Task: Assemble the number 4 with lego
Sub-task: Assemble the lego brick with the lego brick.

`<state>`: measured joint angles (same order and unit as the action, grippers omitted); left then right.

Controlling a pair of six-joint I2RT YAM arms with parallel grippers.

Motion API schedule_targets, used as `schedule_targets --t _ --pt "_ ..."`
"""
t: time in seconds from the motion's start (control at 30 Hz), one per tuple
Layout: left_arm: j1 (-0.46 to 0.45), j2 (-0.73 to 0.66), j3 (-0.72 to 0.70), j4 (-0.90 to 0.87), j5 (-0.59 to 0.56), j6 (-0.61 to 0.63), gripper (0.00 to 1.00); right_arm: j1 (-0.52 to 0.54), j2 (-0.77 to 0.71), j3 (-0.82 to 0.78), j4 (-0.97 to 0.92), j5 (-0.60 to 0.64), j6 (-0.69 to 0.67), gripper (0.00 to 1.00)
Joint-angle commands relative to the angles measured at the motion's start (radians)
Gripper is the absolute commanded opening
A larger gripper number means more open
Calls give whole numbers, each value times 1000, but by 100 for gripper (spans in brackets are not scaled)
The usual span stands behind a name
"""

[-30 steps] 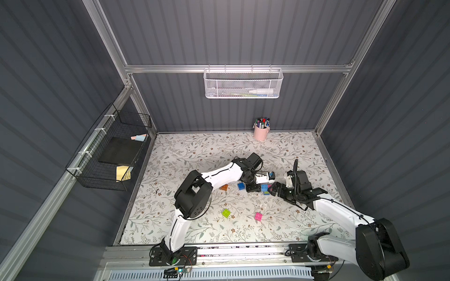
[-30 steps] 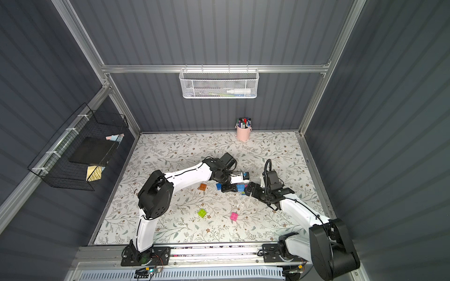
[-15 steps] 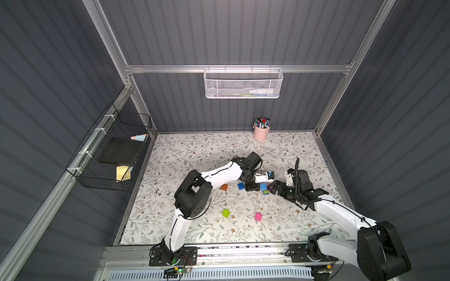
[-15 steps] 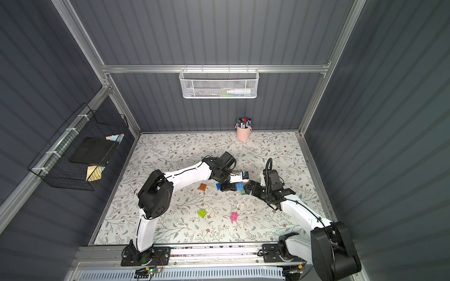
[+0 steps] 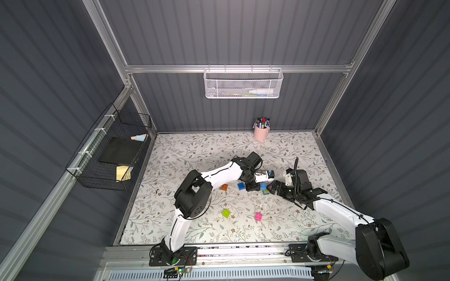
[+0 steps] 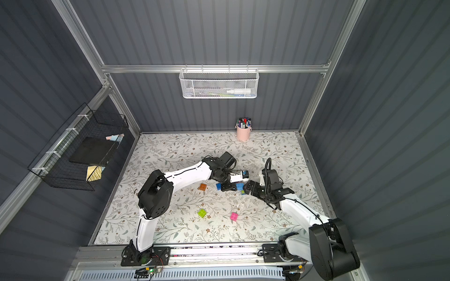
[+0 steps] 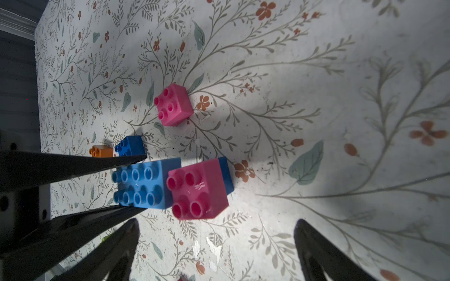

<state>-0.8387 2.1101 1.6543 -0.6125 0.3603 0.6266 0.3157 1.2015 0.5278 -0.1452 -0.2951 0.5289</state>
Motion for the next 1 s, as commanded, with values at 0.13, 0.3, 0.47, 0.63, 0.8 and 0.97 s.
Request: schedule_targets --t 0.13,0.3,0.47,0.63,0.8,0.97 --pt "1 -56 -18 33 -13 -63 3 -3 5 10 13 -10 -11 99" --pt "-2 -88 -63 54 -18 -83 3 -3 5 9 13 -11 -11 99" --pt "-2 -101 -80 45 -21 -70 2 -2 5 8 12 -10 -12 99" --pt "-7 -106 -79 45 -27 -79 2 -3 -1 7 9 -1 -11 99" --pt "-21 -101 -77 52 -29 -79 2 -2 4 7 13 -1 -12 99" --pt "-36 -116 -97 78 -88 -77 2 -3 -1 6 12 2 -12 99"
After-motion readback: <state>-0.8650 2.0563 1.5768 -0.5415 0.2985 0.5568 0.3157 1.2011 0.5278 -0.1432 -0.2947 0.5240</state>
